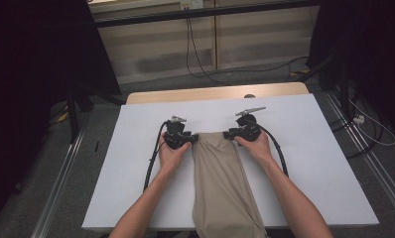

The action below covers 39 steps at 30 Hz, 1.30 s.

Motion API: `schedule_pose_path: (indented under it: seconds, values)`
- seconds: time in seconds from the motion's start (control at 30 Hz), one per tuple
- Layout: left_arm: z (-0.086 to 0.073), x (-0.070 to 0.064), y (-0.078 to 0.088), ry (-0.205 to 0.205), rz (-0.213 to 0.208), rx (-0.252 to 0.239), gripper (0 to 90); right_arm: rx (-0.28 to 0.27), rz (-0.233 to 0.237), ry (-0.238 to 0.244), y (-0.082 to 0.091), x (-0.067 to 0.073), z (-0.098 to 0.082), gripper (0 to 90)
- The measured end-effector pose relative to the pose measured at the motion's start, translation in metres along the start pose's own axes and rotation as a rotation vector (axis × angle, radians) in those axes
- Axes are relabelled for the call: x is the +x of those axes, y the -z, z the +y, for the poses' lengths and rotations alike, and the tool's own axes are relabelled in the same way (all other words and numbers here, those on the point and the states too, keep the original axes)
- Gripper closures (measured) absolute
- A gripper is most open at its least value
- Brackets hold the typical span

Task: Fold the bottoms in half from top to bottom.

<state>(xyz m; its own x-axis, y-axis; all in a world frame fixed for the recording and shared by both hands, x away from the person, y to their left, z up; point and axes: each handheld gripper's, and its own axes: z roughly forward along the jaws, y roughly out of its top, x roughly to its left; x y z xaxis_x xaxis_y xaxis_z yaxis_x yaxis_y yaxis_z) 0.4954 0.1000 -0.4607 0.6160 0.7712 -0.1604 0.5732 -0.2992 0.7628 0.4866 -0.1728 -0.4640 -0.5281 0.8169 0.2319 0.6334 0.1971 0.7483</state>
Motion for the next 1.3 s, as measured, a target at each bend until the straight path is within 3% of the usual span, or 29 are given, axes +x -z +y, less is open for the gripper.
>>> schedule_pose_path:
  seconds: [0.17,0.27,0.33,0.47,0.5,0.6,0.63,0.67,0.7,0.73,0.8,0.93,1.07,1.3]
  values:
    - [-0.001,0.003,0.010,0.008,-0.028,0.014,45.4,0.030,0.029,0.022,-0.001,0.004,0.002,66.1]
    - [-0.005,0.006,0.019,0.035,-0.068,-0.007,45.0,0.040,0.051,0.018,-0.001,0.004,0.002,74.8]
    - [-0.006,0.007,0.023,0.050,-0.058,-0.014,45.7,0.034,0.039,0.028,0.000,0.005,0.002,81.8]
    - [-0.007,0.008,0.016,0.056,-0.056,-0.015,50.1,0.022,0.012,0.036,0.004,0.008,0.003,83.0]
    - [-0.008,0.007,0.011,0.066,-0.075,-0.014,48.0,0.019,0.007,0.034,0.005,0.007,0.004,83.1]
    - [-0.007,-0.006,0.005,0.045,-0.015,0.005,50.1,0.009,-0.014,0.039,0.008,0.005,0.005,83.1]
    - [-0.006,-0.009,0.003,0.047,-0.054,0.008,54.4,0.004,-0.018,0.037,0.010,0.004,0.006,83.1]
    - [-0.006,-0.014,-0.001,0.034,-0.093,0.009,67.1,0.000,-0.023,0.038,0.012,0.003,0.006,83.1]
    - [-0.006,-0.018,-0.002,-0.002,-0.061,0.010,65.6,-0.004,-0.030,0.037,0.014,0.002,0.006,83.1]
    - [-0.005,-0.020,-0.003,-0.004,-0.057,0.009,72.3,-0.008,-0.026,0.030,0.016,0.000,0.006,83.1]
    - [-0.002,-0.016,-0.004,0.050,-0.117,0.000,80.7,-0.017,-0.035,0.026,0.020,-0.002,0.007,83.1]
    - [0.011,-0.018,0.003,0.051,-0.130,-0.051,83.0,-0.061,-0.039,0.023,0.032,-0.002,0.013,83.1]
    - [0.036,-0.021,0.016,0.028,-0.131,-0.109,83.5,-0.127,-0.038,-0.002,0.047,-0.004,0.025,83.1]
    - [0.081,-0.027,0.040,-0.021,-0.105,-0.203,83.5,-0.241,-0.050,0.018,0.081,0.001,0.068,83.0]
